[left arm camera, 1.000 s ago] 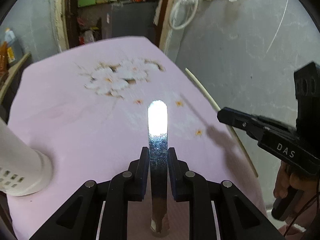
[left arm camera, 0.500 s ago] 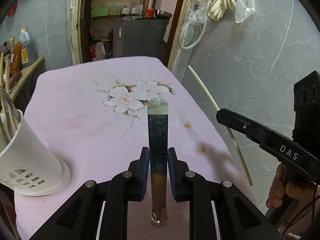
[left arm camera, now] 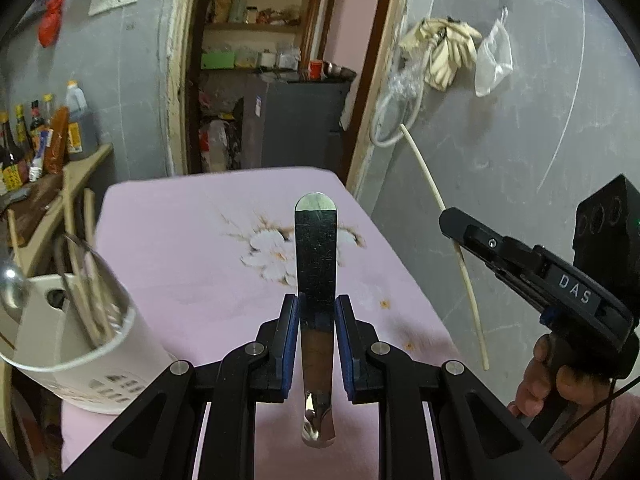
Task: Organize utensils
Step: 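Lift the knife and chopstick and carry both over the white caddy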
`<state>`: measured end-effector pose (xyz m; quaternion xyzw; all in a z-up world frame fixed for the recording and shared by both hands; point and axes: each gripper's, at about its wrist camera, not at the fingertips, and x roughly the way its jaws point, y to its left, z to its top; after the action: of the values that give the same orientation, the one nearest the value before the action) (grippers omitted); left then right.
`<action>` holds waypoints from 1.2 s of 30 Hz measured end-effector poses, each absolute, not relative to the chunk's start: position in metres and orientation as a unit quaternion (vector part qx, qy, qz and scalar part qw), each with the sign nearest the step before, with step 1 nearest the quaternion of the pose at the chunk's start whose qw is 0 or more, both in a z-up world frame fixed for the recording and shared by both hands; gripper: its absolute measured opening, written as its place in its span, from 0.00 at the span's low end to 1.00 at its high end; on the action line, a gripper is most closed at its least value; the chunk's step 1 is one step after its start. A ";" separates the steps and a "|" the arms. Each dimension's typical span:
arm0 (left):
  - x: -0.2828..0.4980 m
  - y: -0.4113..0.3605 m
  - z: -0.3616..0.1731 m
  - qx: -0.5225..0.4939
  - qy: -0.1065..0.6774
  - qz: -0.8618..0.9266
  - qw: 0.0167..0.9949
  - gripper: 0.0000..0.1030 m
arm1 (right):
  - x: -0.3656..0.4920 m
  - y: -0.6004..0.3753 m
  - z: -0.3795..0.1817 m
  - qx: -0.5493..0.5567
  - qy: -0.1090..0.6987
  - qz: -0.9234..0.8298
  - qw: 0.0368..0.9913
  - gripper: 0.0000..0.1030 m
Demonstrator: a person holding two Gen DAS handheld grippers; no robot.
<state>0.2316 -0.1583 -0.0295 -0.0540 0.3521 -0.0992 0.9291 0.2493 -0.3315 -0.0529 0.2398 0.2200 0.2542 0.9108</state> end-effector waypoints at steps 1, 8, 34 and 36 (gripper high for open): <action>0.231 -0.154 -0.024 -0.058 0.348 -0.096 0.931 0.17 | 0.249 -0.327 -0.048 0.237 0.212 0.257 0.913 0.04; 0.220 -0.122 0.017 -0.068 0.309 -0.075 0.945 0.17 | 0.248 -0.293 -0.016 0.205 0.179 0.266 0.925 0.04; 0.189 0.059 0.079 -0.109 0.218 0.037 0.969 0.17 | 0.246 -0.114 0.027 0.242 0.053 0.233 0.940 0.04; 0.191 0.068 0.070 -0.115 0.219 0.043 0.968 0.17 | 0.244 -0.106 0.023 0.233 0.048 0.213 0.948 0.04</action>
<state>0.1911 0.0683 0.0700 -0.1151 0.2195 0.0434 0.9678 0.2443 -0.1062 0.0228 0.2326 0.0482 0.2133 0.9477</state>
